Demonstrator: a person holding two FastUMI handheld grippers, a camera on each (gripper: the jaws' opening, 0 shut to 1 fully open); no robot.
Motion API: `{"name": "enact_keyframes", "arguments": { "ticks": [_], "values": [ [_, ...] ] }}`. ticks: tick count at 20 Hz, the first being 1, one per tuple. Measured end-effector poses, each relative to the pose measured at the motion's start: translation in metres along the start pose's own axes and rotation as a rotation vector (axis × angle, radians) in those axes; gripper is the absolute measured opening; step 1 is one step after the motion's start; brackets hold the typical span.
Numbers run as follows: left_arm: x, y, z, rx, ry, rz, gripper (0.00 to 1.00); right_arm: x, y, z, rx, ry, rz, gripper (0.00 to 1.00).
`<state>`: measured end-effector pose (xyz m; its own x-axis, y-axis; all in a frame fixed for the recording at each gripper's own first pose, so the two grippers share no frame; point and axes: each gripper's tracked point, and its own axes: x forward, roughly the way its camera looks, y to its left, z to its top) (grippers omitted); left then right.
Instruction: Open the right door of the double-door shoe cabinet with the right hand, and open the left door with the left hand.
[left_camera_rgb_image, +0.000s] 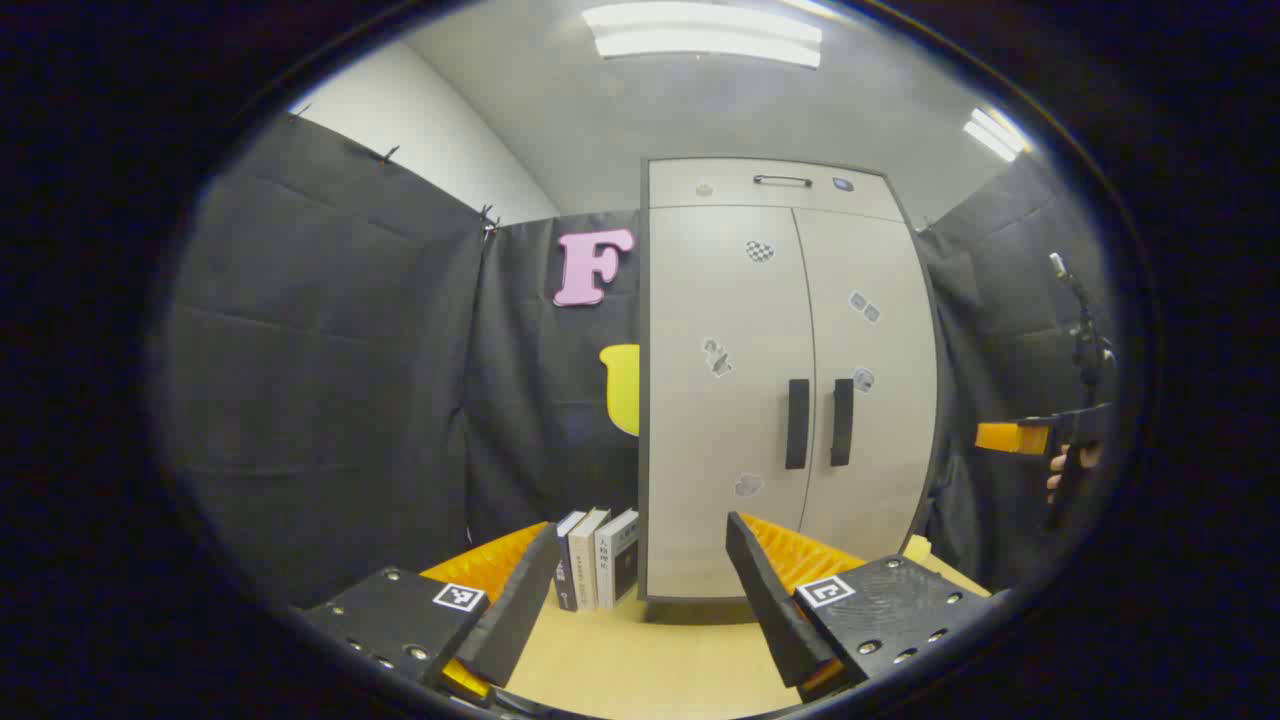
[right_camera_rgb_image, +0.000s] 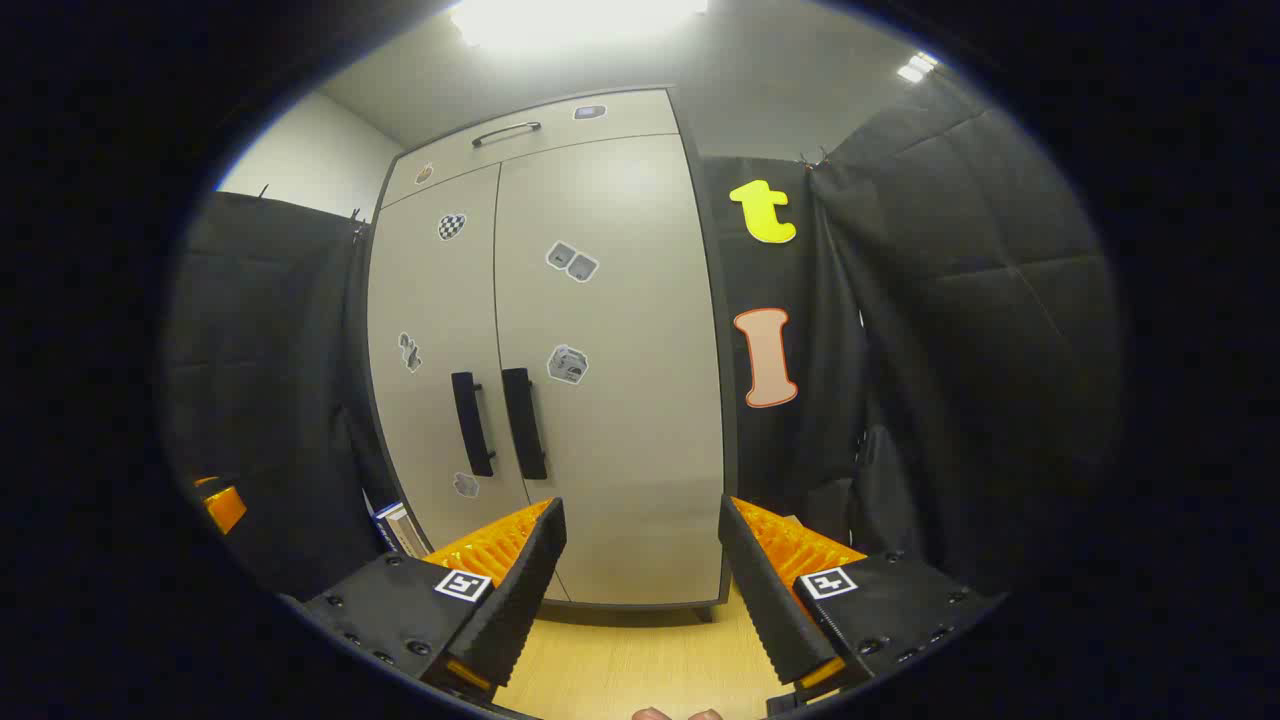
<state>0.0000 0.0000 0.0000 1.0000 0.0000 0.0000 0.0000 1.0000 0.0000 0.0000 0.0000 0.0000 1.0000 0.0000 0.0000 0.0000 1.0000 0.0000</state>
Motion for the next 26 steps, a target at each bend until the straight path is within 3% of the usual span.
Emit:
{"name": "enact_keyframes", "arguments": {
  "ticks": [1,5,11,17,26],
  "values": [
    [-0.001,-0.007,0.005,-0.015,-0.006,0.009,0.97,0.004,-0.003,0.000,-0.001,-0.005,0.017,0.96],
    [-0.004,-0.024,0.004,-0.024,-0.010,0.071,0.98,0.020,-0.017,-0.021,0.039,0.006,0.059,0.97],
    [-0.005,-0.044,-0.009,0.062,0.074,0.076,0.97,0.036,-0.025,-0.062,0.124,0.166,0.075,0.98],
    [0.015,-0.048,-0.002,0.049,0.055,0.036,0.98,0.055,-0.015,-0.031,0.162,0.101,0.057,0.98],
    [0.030,-0.014,-0.029,0.034,0.093,0.008,0.99,0.069,0.029,0.006,0.071,0.028,0.049,0.98]
  ]
}}
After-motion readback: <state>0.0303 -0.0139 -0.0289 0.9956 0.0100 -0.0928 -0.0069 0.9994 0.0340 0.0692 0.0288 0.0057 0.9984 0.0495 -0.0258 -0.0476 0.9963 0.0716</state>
